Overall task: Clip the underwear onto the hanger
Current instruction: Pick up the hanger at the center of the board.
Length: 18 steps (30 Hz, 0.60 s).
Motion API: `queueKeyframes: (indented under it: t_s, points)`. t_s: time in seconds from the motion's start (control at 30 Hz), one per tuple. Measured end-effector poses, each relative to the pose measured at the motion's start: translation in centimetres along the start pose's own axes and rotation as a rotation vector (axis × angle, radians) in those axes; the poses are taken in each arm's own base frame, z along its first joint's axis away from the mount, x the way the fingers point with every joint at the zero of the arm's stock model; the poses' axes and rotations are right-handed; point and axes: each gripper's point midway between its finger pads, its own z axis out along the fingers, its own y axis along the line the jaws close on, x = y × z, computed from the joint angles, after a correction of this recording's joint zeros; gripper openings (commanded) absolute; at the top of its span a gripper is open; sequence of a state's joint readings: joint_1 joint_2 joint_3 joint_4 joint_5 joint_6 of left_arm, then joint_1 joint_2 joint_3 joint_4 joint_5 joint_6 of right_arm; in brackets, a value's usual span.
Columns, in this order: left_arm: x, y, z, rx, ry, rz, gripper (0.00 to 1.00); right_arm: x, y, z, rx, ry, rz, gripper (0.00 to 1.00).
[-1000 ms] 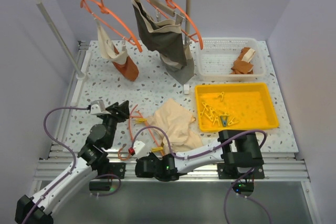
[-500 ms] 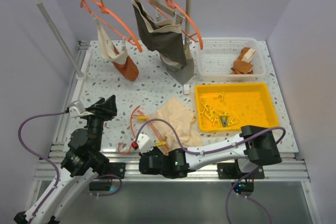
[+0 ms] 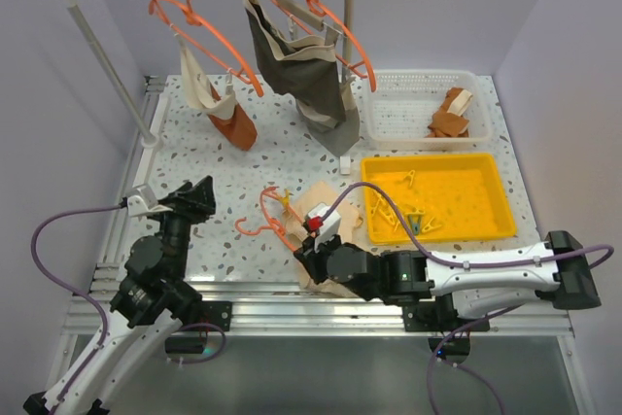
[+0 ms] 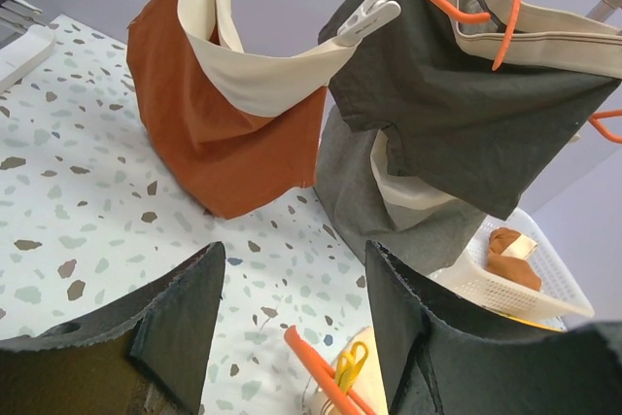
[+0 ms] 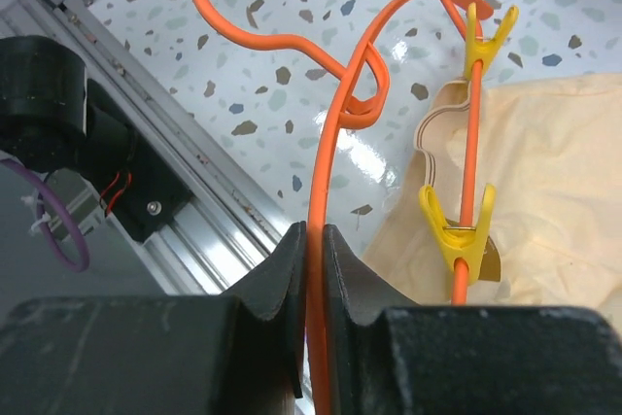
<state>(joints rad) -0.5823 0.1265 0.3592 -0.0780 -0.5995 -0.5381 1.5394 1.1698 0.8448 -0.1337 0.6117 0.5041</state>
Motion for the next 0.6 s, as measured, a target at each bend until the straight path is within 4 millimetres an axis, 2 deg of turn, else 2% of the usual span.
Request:
queueKeyframes:
  t_s: [0.07,0.27,0.47,0.6]
  points:
    - [0.2,0.0,0.1,-0.002,0.005,0.004,0.63,-0.1,-0.7,-0.1,-0.001,-0.019,0.007,0.0]
    - [0.3,0.1,0.2,-0.01,0.007,0.008,0.63,-2.9,-2.6,-0.2,-0.023,-0.118,0.056,0.0]
    - [0.6,0.1,0.4,-0.006,0.004,0.011,0.63,-6.2,-3.0,0.0,-0.052,-0.217,0.074,0.0]
    - [1.7,-1.0,0.5,0.078,0.009,-0.014,0.62,-7.8,-3.3,0.1,-0.057,-0.265,0.08,0.0]
